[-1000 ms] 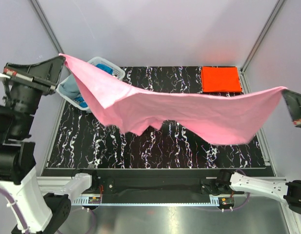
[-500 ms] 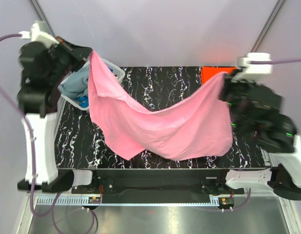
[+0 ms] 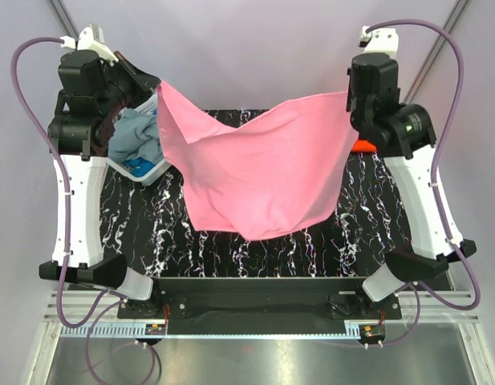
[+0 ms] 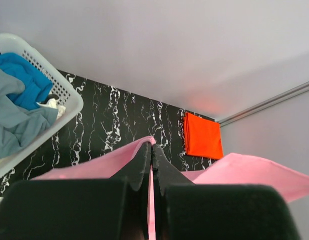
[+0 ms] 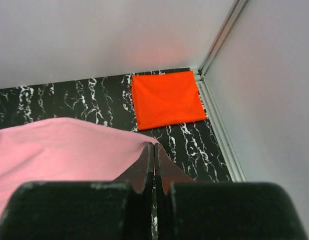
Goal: Fold and stack the t-shirts
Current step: Flatten the tshirt out
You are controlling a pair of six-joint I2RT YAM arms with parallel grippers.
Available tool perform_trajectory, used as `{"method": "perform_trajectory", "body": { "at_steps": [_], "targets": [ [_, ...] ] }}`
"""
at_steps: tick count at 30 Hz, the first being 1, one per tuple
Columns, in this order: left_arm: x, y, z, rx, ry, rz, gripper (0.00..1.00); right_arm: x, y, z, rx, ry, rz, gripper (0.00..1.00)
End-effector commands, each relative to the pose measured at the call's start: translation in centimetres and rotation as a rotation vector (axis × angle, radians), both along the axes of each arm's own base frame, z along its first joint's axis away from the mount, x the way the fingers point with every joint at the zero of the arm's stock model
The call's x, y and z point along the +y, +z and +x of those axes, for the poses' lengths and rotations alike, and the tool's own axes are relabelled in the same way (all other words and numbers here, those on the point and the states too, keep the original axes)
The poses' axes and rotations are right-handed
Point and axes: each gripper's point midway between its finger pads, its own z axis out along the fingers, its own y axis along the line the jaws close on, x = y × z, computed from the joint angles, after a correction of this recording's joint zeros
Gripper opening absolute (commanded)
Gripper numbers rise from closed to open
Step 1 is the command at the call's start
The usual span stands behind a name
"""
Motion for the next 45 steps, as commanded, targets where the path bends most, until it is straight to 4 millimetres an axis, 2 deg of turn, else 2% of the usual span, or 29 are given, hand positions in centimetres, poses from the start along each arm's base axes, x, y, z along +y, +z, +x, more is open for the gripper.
{"method": "perform_trajectory", "body": {
  "at_steps": [1, 2, 5, 6, 7, 8, 9, 11, 12, 14, 15, 16, 18, 20, 24, 27, 29, 31, 34, 35, 36, 38, 39, 40, 41, 42, 43, 44, 45],
  "targets": [
    [1.0, 3.9, -1.4, -0.121, 0.032, 0.033, 0.00, 0.2, 4.2, -2.0, -0.097, 0.096, 0.161, 0.00],
    [1.0, 4.7, -2.1, -0.140, 0.032, 0.024, 0.00, 0.0, 6.3, -2.9, -0.151, 0.111, 0.196, 0.00],
    [1.1, 8.0, -5.4, -0.226, 0.029, -0.017, 0.00, 0.0, 7.8, -5.5, -0.175, 0.170, 0.260, 0.00],
    [1.2, 8.7, -6.4, -0.246, 0.035, -0.025, 0.00, -0.6, 7.9, -7.3, -0.173, 0.177, 0.275, 0.00],
    [1.5, 10.1, -8.7, -0.294, 0.043, -0.033, 0.00, -0.7, 8.0, -8.3, -0.171, 0.201, 0.295, 0.00],
    [1.9, 10.9, -9.9, -0.319, 0.058, -0.040, 0.00, -0.4, 7.0, -8.9, -0.140, 0.220, 0.308, 0.00],
    [2.1, 12.2, -12.4, -0.369, 0.061, -0.049, 0.00, -1.2, 8.2, -11.7, -0.188, 0.254, 0.343, 0.00],
    [1.8, 13.5, -14.9, -0.420, 0.036, -0.078, 0.00, -0.6, 7.6, -13.8, -0.180, 0.333, 0.389, 0.00],
    [1.7, 14.4, -17.4, -0.466, 0.019, -0.096, 0.00, -1.4, 9.0, -16.7, -0.247, 0.373, 0.423, 0.00],
    [1.1, 14.9, -19.4, -0.505, -0.024, -0.137, 0.00, -1.9, 10.1, -20.2, -0.308, 0.446, 0.477, 0.00],
    [1.2, 15.7, -22.0, -0.553, -0.032, -0.156, 0.00, -2.1, 10.4, -21.3, -0.326, 0.462, 0.492, 0.00],
    [1.0, 15.9, -22.9, -0.566, -0.043, -0.184, 0.00, -2.7, 11.3, -23.4, -0.370, 0.489, 0.530, 0.00],
    [1.0, 16.6, -25.4, -0.604, -0.059, -0.209, 0.00, -3.3, 11.6, -25.1, -0.391, 0.503, 0.559, 0.00],
    [0.5, 16.7, -26.6, -0.603, -0.093, -0.226, 0.00, -3.9, 11.8, -26.9, -0.416, 0.517, 0.590, 0.00],
    [0.5, 17.1, -27.5, -0.603, -0.099, -0.214, 0.00, -4.5, 11.7, -28.0, -0.426, 0.513, 0.603, 0.00],
    [0.7, 16.4, -25.7, -0.563, -0.078, -0.181, 0.00, -4.3, 11.7, -27.6, -0.418, 0.510, 0.596, 0.00],
    [0.5, 15.6, -24.0, -0.528, -0.078, -0.152, 0.00, -4.2, 11.2, -26.1, -0.394, 0.479, 0.566, 0.00],
    [-0.3, 14.1, -20.4, -0.461, -0.109, -0.133, 0.00, -4.1, 10.6, -24.2, -0.363, 0.441, 0.510, 0.00],
    [-1.6, 11.7, -15.1, -0.363, -0.156, -0.134, 0.00, -3.1, 6.8, -18.1, -0.186, 0.321, 0.386, 0.00],
    [-1.9, 10.2, -13.3, -0.313, -0.163, -0.132, 0.00, -2.0, 4.8, -14.9, -0.099, 0.282, 0.336, 0.00],
    [-2.2, 8.6, -10.5, -0.254, -0.166, -0.128, 0.00, -2.1, 3.7, -13.2, -0.062, 0.233, 0.300, 0.00],
    [-2.7, 6.4, -7.6, -0.184, -0.178, -0.121, 0.00, -0.6, 1.8, -8.8, -0.005, 0.193, 0.242, 0.00],
    [-3.0, 4.3, -4.7, -0.118, -0.173, -0.113, 0.00, -0.3, 1.6, -7.4, -0.005, 0.181, 0.223, 0.00],
    [-3.2, 3.3, -3.4, -0.090, -0.166, -0.110, 0.00, -0.2, 2.0, -6.2, -0.022, 0.177, 0.208, 0.00],
    [-3.4, 2.8, -2.2, -0.074, -0.162, -0.107, 0.00, 0.6, 1.8, -3.4, -0.022, 0.174, 0.204, 0.00],
    [-4.0, 0.8, 0.6, -0.019, -0.159, -0.109, 0.00, 0.5, 1.9, -1.9, -0.027, 0.167, 0.206, 0.00],
    [-4.5, 0.4, 1.9, -0.005, -0.156, -0.110, 0.00, 0.6, 3.9, -1.1, -0.081, 0.194, 0.228, 0.00],
    [-5.1, -1.9, 4.8, 0.049, -0.151, -0.109, 0.00, 0.0, 2.7, 2.4, -0.058, 0.153, 0.218, 0.00],
    [-5.2, 0.9, 5.3, -0.016, -0.144, -0.123, 0.00, -0.4, 3.1, 3.8, -0.075, 0.140, 0.222, 0.00]
  ]
}}
